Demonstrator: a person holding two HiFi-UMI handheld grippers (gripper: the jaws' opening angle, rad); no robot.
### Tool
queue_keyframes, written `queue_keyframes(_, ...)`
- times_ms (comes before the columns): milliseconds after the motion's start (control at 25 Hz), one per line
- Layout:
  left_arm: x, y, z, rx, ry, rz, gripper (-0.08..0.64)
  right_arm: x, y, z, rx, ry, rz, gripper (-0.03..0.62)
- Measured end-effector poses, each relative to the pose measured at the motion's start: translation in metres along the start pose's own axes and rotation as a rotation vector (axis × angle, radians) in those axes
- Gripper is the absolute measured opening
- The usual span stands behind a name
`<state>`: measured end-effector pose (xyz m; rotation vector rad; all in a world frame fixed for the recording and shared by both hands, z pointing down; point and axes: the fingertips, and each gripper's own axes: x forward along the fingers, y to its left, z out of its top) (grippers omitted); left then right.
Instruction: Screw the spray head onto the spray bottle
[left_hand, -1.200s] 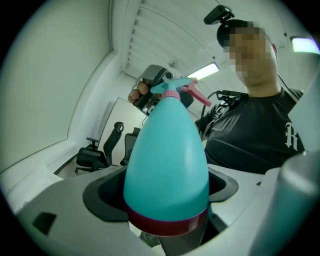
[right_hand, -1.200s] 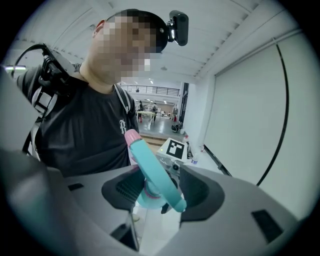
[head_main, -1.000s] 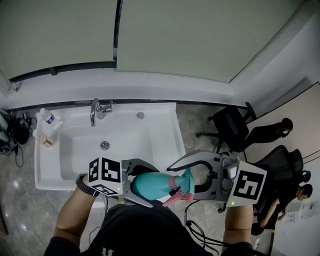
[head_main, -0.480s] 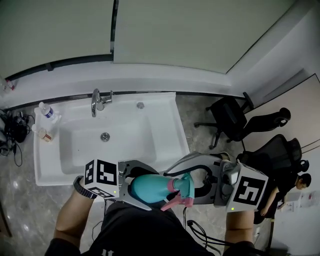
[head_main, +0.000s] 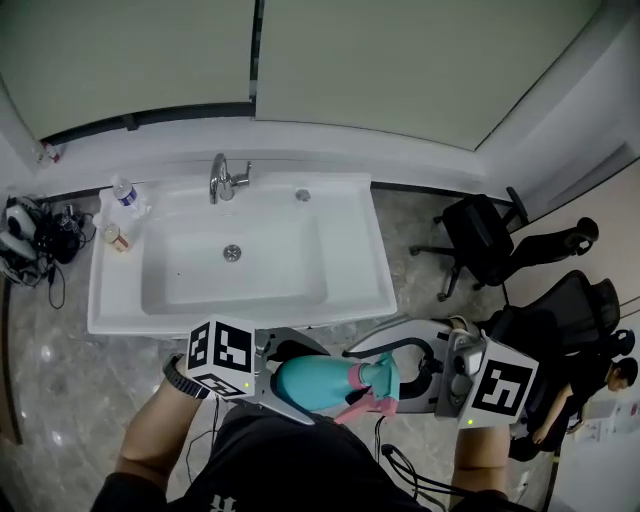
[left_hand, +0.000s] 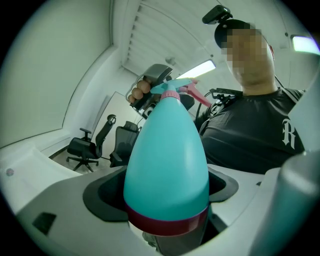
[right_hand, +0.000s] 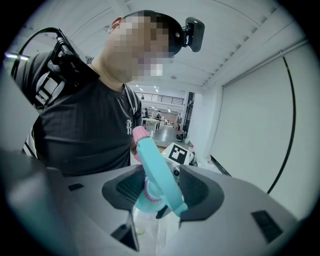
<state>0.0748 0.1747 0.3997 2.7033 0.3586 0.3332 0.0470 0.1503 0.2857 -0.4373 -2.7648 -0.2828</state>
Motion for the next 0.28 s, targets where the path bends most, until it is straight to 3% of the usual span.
queue_keyframes(280,0.092,-0.047,-0.003,-0.013,-0.013,0.063,0.437,-0.051,0.093,-0.006,-0.036,-0.015,0.061,0.215)
